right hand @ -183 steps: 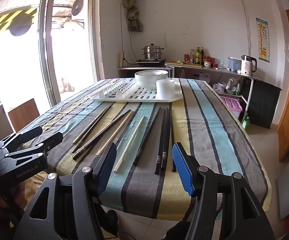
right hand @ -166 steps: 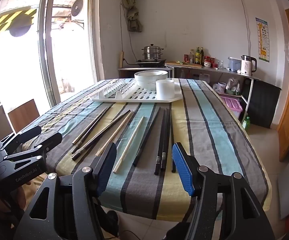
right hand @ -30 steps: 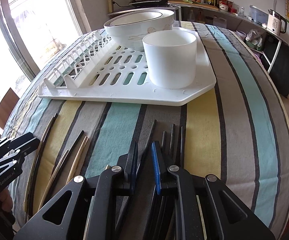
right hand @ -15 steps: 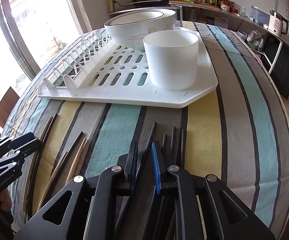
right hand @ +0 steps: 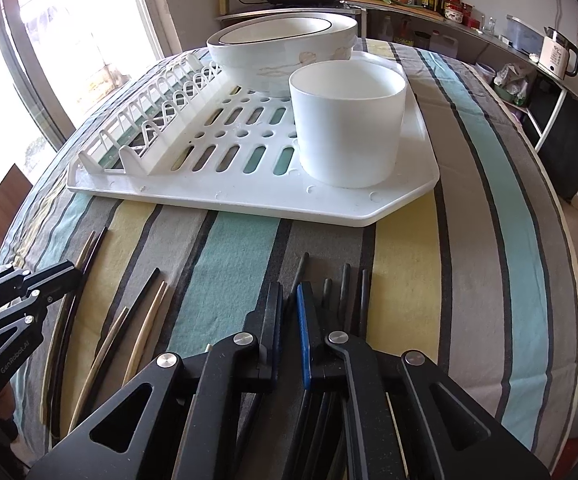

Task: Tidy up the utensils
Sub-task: 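Grasp a wooden chopstick with the left tool while the right tool grasps a black chopstick, then lift the wooden chopstick with the left tool while the right tool carries the black chopstick to the white cup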

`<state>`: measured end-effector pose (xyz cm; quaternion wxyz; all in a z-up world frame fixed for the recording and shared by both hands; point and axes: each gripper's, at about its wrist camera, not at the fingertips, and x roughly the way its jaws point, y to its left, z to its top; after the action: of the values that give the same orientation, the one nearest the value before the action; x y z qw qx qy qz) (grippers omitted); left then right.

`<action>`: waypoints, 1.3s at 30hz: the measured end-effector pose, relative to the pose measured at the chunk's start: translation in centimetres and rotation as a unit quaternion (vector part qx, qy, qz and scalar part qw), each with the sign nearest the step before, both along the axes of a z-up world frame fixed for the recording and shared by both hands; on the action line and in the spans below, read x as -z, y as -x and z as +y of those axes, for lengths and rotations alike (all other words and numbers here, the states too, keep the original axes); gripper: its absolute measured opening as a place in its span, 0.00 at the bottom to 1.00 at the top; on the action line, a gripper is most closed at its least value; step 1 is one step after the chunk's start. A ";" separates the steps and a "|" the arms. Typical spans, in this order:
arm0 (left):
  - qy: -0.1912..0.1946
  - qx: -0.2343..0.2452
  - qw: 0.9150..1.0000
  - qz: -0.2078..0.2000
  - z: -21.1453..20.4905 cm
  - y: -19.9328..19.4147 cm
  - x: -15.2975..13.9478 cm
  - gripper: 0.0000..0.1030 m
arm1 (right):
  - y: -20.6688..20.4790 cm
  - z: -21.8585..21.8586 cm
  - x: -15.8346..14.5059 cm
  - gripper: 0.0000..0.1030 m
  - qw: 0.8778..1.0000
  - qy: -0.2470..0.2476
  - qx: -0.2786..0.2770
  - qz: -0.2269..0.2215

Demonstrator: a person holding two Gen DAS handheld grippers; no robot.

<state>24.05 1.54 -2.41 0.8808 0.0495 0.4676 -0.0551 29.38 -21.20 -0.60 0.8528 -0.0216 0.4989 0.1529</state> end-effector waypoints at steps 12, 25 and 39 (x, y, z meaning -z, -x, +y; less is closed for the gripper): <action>0.034 -0.005 0.999 -0.034 2.1 1.6 -3.2 0.06 | 2.3 -1.4 -4.5 0.06 0.998 -0.051 -0.008 -0.045; 0.072 -0.003 0.991 -0.110 3.6 5.2 -10.2 0.06 | 6.1 -1.9 -11.6 0.01 0.987 -0.084 -0.024 -0.131; 0.080 -0.003 0.987 -0.143 3.5 6.4 -12.8 0.06 | 1.4 -1.0 -4.3 0.09 0.998 -0.065 -0.006 -0.014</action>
<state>17.67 5.07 10.35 0.9399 -0.0149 0.3313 -0.0815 27.93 -22.18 3.66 0.8585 0.0290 0.4756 0.1896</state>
